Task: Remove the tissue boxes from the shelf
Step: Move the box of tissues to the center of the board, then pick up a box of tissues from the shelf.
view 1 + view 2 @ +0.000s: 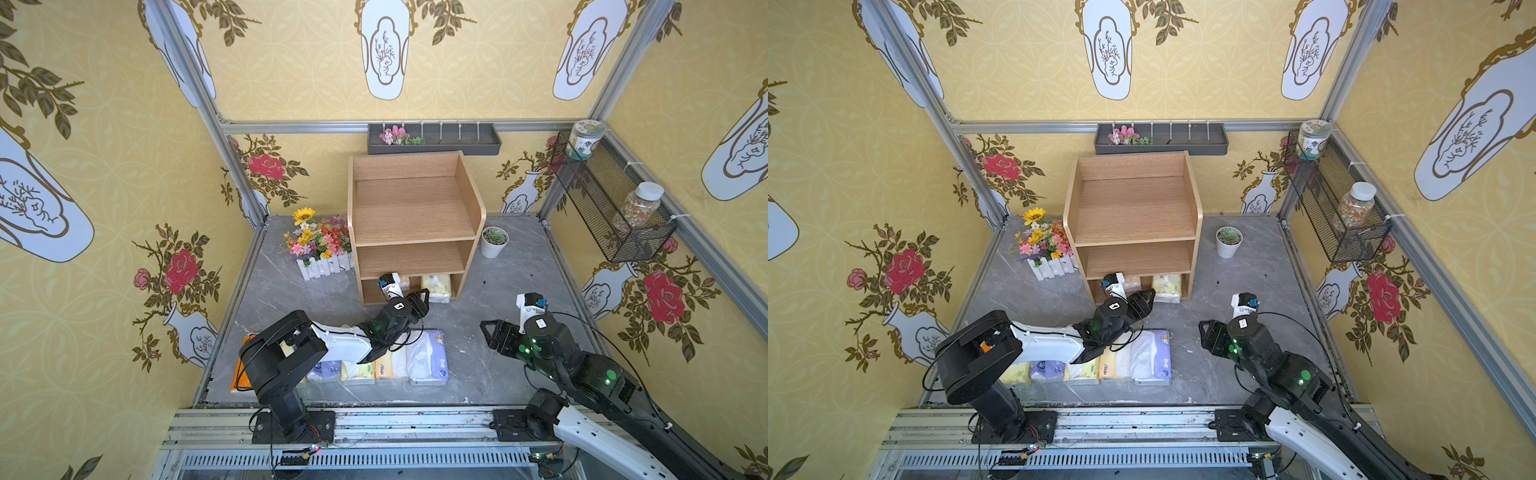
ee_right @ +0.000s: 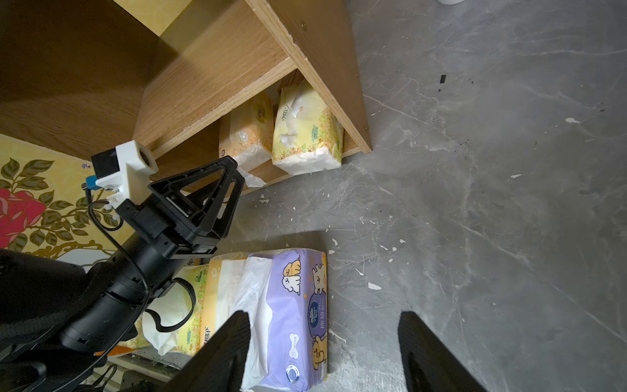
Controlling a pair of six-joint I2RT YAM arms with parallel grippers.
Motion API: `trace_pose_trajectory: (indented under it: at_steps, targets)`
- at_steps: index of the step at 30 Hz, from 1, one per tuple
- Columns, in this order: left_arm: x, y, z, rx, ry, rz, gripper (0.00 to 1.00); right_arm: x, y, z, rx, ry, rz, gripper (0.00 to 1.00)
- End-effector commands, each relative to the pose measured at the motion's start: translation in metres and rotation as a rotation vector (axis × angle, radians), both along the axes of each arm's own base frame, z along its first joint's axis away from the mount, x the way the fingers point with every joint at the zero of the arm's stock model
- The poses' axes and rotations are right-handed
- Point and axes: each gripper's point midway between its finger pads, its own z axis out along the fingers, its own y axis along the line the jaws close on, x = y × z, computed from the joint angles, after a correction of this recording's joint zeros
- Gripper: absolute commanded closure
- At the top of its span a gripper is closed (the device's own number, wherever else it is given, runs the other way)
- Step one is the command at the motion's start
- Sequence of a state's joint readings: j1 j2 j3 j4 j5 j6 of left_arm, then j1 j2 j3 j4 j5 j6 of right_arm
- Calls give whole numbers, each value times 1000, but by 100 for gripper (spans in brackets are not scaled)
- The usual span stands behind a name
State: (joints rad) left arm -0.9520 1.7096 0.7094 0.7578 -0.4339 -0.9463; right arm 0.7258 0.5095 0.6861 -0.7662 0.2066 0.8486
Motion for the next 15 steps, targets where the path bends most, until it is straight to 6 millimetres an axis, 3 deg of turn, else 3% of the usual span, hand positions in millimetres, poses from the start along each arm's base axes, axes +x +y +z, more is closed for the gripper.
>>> trace_pose_trajectory:
  at_steps: [1,8,15]
  targets:
    - [7,1,-11,70,1,27,56,0,-3,2,-9,-7,-6,27]
    - [18,-1,-39,121,89,70,55,-2,-4,5,-1,-13,-5,28]
    - [21,-3,-53,91,114,71,52,-3,-6,5,7,-14,-12,28]
